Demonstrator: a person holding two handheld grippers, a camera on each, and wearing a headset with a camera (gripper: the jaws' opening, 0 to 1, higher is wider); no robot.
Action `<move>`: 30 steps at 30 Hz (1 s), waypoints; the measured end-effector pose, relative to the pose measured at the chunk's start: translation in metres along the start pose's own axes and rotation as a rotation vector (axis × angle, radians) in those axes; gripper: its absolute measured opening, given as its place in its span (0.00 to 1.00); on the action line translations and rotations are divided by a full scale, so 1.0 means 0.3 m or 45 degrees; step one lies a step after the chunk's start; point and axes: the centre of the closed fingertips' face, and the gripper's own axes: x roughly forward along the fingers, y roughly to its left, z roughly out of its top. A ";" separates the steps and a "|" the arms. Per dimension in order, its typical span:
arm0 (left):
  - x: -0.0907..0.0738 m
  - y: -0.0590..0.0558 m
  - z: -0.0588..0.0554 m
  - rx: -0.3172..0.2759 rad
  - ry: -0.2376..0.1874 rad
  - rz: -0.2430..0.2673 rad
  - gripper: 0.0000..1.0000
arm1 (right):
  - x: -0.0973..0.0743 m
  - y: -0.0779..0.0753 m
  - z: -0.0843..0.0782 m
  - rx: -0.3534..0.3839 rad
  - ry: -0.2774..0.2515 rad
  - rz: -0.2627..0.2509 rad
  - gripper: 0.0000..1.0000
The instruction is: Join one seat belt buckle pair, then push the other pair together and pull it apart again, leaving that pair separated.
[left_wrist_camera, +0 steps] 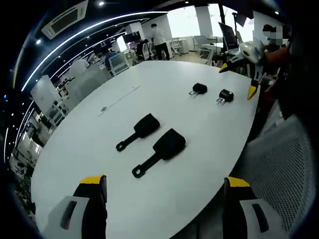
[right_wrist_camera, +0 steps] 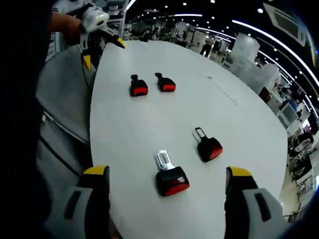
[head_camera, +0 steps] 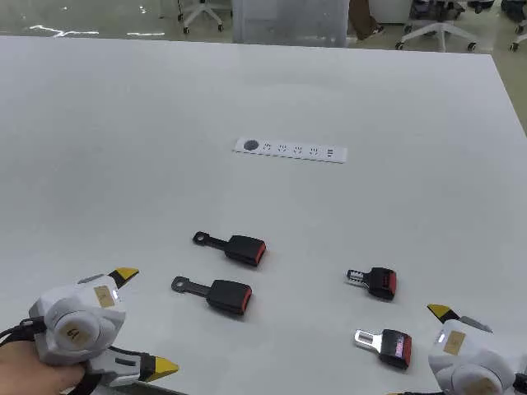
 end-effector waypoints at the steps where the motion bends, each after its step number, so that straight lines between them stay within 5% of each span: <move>1: -0.002 0.001 0.000 -0.001 0.000 0.000 0.96 | -0.001 -0.003 0.004 -0.002 -0.003 -0.001 0.95; 20: -0.003 0.051 -0.026 -0.024 0.027 0.026 0.99 | -0.004 -0.034 0.002 0.018 0.029 -0.004 0.93; 24: 0.012 0.038 -0.032 0.001 0.041 0.012 0.99 | 0.001 -0.039 -0.015 0.002 0.065 -0.021 0.89; 30: 0.015 0.039 -0.026 -0.004 0.032 0.007 0.99 | -0.006 -0.033 0.000 0.024 0.026 -0.022 0.89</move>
